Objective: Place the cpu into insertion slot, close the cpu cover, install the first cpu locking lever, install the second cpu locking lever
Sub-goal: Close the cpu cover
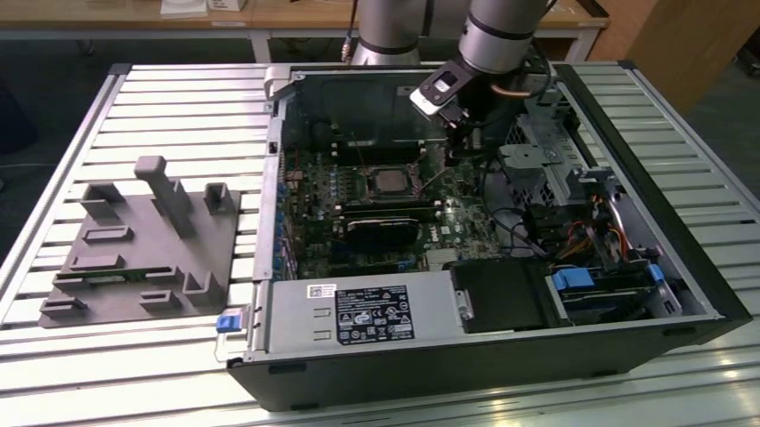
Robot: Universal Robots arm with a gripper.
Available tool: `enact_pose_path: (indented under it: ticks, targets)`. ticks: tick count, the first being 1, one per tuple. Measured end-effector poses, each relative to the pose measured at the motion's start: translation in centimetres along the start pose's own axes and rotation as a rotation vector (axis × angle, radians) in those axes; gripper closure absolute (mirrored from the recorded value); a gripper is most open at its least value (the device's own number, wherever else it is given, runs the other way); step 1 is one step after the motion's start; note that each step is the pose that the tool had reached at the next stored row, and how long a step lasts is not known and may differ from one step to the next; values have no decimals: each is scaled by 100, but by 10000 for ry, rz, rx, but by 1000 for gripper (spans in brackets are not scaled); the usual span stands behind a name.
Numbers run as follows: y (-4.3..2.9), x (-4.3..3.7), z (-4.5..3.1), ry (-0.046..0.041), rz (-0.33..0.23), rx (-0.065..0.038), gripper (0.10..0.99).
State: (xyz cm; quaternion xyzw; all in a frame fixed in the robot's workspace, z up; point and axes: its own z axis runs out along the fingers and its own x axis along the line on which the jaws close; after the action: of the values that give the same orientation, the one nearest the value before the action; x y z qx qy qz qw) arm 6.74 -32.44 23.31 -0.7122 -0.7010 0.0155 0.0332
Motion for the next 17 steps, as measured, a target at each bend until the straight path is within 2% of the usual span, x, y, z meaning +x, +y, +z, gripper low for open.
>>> enact_pose_path:
  ticks: [7, 9, 17]
  targets:
    - [-128, -2, 9, 8, -2, -6, 980]
    - [-203, -3, 14, 9, -1, -18, 980]
    - [-402, -7, 27, 15, -3, -83, 980]
